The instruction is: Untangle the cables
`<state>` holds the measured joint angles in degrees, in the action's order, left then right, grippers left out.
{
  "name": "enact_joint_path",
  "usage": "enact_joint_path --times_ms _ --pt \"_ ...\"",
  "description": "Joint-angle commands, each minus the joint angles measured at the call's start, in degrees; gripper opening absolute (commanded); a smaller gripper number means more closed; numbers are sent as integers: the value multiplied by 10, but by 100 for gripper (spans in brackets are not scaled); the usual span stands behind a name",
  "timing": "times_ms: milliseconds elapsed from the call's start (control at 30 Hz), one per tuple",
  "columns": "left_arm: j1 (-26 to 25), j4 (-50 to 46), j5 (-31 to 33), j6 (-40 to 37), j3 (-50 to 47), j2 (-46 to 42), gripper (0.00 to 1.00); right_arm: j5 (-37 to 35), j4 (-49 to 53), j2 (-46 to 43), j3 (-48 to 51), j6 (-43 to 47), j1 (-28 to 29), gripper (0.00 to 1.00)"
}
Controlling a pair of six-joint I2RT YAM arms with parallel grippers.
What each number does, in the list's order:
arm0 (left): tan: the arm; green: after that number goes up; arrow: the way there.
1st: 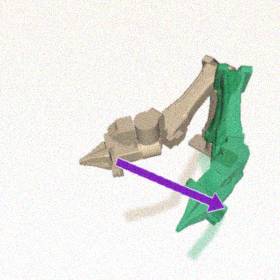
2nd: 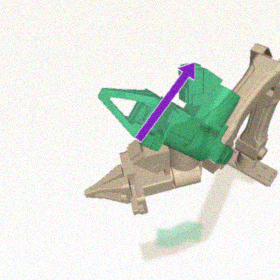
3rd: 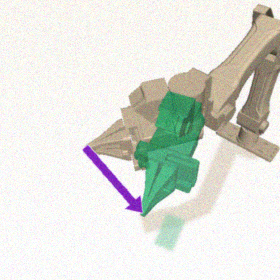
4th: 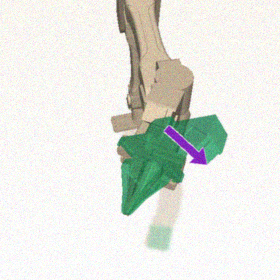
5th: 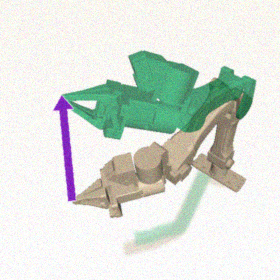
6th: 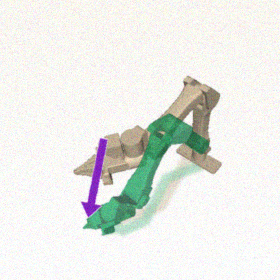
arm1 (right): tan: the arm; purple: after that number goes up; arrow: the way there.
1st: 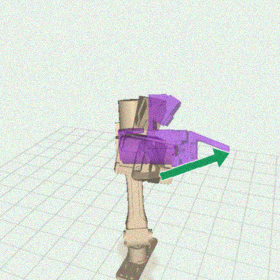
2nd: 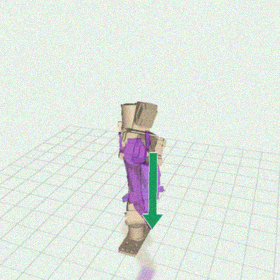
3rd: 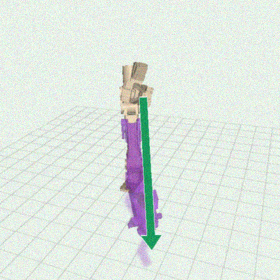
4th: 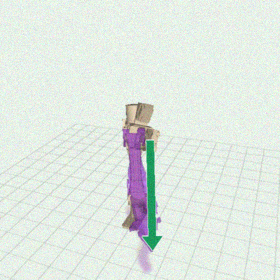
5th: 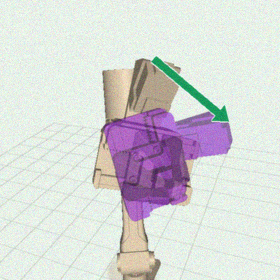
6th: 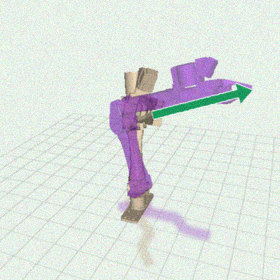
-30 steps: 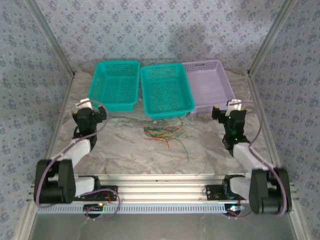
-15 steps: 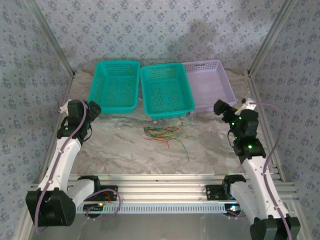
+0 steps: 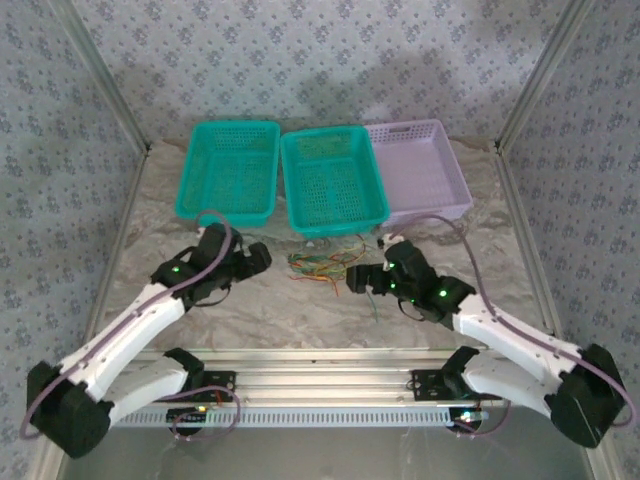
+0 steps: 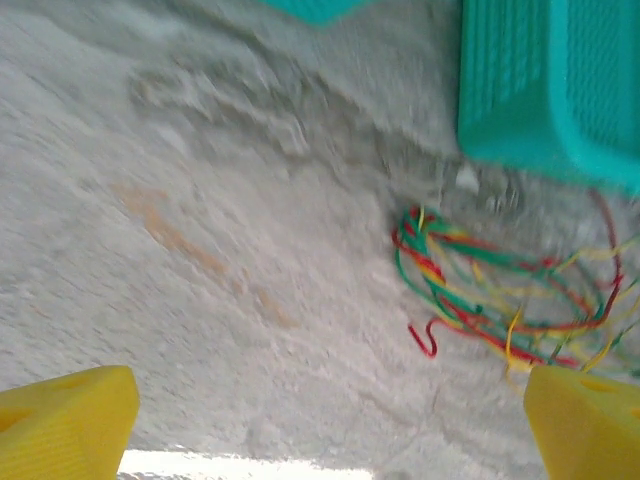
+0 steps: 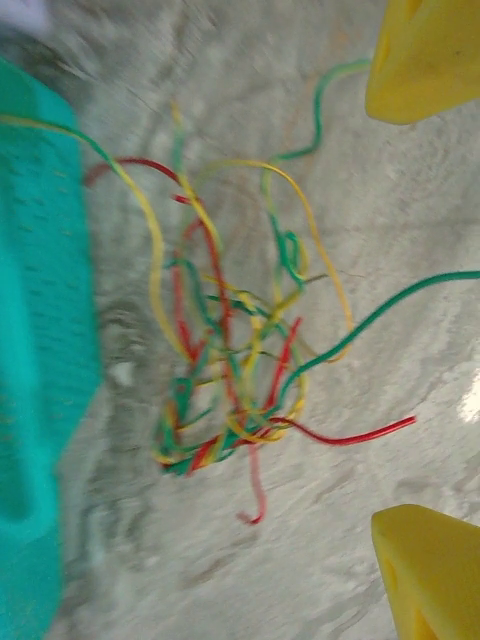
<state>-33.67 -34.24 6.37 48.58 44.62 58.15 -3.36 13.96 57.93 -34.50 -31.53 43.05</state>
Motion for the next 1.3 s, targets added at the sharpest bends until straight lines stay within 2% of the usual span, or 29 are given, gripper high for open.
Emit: enact_joint_path --times_ms 0,133,300,567,700,833,967,1033,1267 --pt "-28 21 -26 7 6 54 99 17 -41 43 4 -20 14 100" --pt "-56 66 -70 -5 24 141 99 9 -78 72 7 -19 22 98" --pt "-76 108 -105 -5 56 230 99 24 -96 106 -4 7 2 96" --pt "-87 143 -126 -3 118 328 99 129 -175 135 23 -11 -69 87" --pt "-92 154 -139 1 146 377 98 155 -211 158 28 -15 -75 85" --pt "-92 183 -164 10 167 413 92 174 -236 164 31 -14 -86 85" --pt "-91 169 -163 -2 195 430 84 177 -237 171 30 -9 -95 86" --pt "-92 159 -158 -7 200 432 83 181 -238 178 31 -11 -100 85" --pt "-92 136 -156 -18 176 418 68 170 -252 185 50 -28 -117 79"
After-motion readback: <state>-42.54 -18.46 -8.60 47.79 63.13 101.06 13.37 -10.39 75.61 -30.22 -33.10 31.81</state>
